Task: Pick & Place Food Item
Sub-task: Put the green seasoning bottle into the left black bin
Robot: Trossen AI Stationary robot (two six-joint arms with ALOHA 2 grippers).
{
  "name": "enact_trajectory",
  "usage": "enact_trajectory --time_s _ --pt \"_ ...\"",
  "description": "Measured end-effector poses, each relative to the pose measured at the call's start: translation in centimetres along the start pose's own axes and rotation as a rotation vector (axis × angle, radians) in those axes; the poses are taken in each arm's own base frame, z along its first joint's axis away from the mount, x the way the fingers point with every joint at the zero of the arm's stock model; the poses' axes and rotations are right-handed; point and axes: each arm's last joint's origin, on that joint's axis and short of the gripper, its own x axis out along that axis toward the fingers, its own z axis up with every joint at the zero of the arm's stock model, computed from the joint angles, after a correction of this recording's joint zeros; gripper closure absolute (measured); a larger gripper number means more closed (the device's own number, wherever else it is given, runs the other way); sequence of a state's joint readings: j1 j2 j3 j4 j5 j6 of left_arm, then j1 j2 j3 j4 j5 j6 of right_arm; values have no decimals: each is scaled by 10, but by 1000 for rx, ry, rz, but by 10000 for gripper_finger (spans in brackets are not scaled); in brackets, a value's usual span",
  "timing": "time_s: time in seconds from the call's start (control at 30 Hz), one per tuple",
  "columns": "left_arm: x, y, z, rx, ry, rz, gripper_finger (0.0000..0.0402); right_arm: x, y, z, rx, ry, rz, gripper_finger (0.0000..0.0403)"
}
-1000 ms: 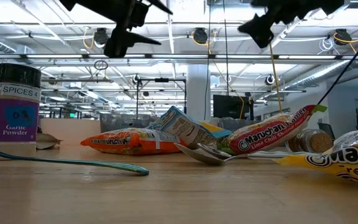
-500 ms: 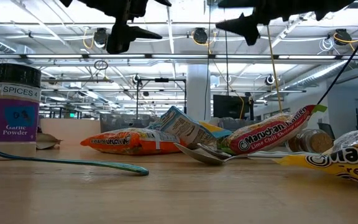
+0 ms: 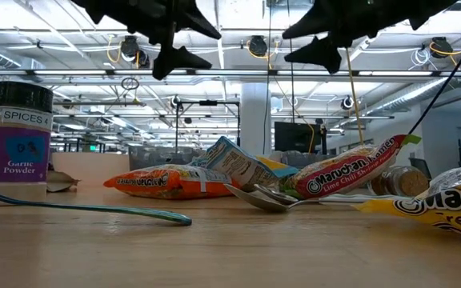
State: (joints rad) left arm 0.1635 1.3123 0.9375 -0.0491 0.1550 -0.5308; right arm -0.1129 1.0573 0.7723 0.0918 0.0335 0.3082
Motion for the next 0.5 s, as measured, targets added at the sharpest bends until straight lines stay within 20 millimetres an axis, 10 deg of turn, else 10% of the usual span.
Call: enact_trajectory --time_s 0.5 --pt "1 9 23 289 -19 13 131 -1 -18 -21 -108 237 -127 149"
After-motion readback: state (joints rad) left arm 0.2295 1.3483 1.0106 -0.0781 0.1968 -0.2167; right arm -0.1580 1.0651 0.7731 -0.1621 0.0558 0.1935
